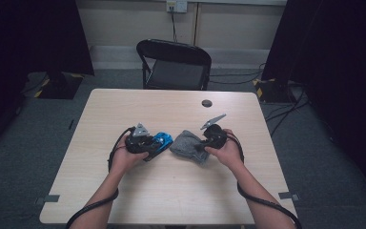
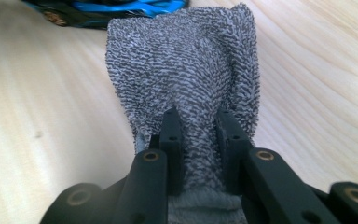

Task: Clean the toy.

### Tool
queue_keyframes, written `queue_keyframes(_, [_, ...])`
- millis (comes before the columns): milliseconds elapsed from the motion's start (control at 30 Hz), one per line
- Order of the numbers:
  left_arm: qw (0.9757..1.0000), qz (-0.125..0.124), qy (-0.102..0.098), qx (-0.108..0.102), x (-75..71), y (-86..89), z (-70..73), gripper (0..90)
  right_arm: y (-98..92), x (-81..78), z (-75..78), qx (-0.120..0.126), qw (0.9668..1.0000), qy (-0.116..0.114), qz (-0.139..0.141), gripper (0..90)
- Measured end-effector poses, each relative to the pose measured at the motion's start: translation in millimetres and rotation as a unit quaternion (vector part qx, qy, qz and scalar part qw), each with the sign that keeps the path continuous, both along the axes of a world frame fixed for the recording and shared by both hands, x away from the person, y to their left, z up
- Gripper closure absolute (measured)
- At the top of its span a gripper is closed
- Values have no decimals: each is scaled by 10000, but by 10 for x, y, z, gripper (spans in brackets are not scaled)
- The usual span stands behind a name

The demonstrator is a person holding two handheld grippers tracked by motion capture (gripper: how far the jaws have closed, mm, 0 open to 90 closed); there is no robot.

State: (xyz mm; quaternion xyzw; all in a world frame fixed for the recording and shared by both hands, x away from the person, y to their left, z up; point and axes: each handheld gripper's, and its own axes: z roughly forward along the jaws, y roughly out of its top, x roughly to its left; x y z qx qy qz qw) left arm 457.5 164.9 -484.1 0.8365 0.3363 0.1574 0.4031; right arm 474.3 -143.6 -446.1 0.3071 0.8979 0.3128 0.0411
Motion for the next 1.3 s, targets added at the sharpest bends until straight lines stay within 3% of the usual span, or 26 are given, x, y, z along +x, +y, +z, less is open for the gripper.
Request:
queue_keyframes(433, [10000, 38, 30, -44, 2, 3, -3, 513, 184, -264, 51, 122, 9986, -41, 521, 756])
queue_keyframes(600, [10000, 11, 41, -70, 8, 13, -5, 513, 319, -371, 35, 41, 9968, -21, 794, 755])
queue_keyframes(1000, [10000, 25, 19, -79, 4, 7, -8, 513, 614, -583, -61, -28, 9902, 138, 1393, 755])
queue_keyframes(1300, [10000, 34, -12, -58, -7, 4, -10, 513, 891, -678, -90, 123, 9829, 208, 1826, 754])
